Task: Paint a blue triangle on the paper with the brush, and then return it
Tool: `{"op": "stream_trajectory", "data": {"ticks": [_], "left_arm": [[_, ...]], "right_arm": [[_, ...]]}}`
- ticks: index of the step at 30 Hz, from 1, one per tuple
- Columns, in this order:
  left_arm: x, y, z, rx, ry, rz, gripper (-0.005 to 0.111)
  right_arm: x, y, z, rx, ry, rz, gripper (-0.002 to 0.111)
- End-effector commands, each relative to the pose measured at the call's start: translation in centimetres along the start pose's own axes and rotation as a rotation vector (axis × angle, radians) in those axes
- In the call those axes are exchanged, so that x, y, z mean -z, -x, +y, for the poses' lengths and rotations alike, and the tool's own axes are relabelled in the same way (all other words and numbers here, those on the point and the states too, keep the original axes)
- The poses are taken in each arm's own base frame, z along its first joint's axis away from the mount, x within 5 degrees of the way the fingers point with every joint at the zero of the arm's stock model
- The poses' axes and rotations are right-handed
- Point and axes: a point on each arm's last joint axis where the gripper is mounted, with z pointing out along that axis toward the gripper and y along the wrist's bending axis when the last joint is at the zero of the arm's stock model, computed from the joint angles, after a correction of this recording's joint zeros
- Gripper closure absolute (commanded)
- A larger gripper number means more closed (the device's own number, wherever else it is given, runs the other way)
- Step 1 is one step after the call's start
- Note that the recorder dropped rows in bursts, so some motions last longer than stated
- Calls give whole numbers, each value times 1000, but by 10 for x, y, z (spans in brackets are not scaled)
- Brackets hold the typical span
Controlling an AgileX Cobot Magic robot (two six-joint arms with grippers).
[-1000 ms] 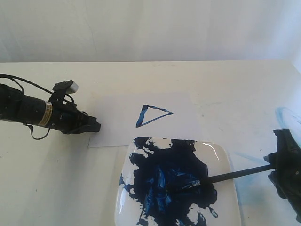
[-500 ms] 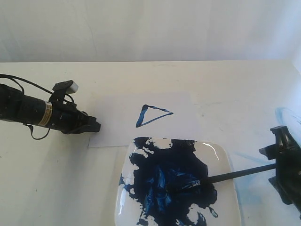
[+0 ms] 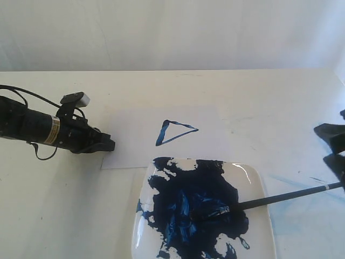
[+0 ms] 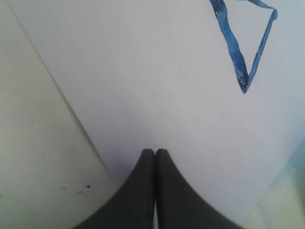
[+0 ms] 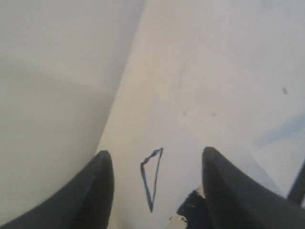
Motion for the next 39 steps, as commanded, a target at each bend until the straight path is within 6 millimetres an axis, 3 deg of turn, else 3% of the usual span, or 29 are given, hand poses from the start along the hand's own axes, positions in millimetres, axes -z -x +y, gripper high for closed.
{"op": "stream_trajectory", "data": {"ticks": [1, 3, 6, 9, 24, 29, 34, 39], "left_arm": [[0, 0, 1, -13, 14, 6, 107], [0, 0, 1, -13, 14, 6, 107], [0, 0, 1, -13, 14, 6, 107], [0, 0, 1, -13, 14, 6, 107], [0, 0, 1, -13, 10, 7, 107], [0, 1, -3, 68, -36, -3, 107], [18, 21, -14, 19, -34, -69, 107], [58, 59, -40, -53, -1, -197, 107]], "right_arm": [[25, 8, 15, 295, 133, -86, 86], [38, 10, 22, 570, 165, -118, 108], [52, 10, 25, 788, 176, -145, 108], [61, 11, 27, 882, 198, -184, 108], [75, 13, 30, 900, 247, -245, 108], [75, 13, 30, 900, 247, -245, 108], [75, 13, 30, 896, 246, -244, 108], [75, 13, 30, 896, 246, -244, 108]]}}
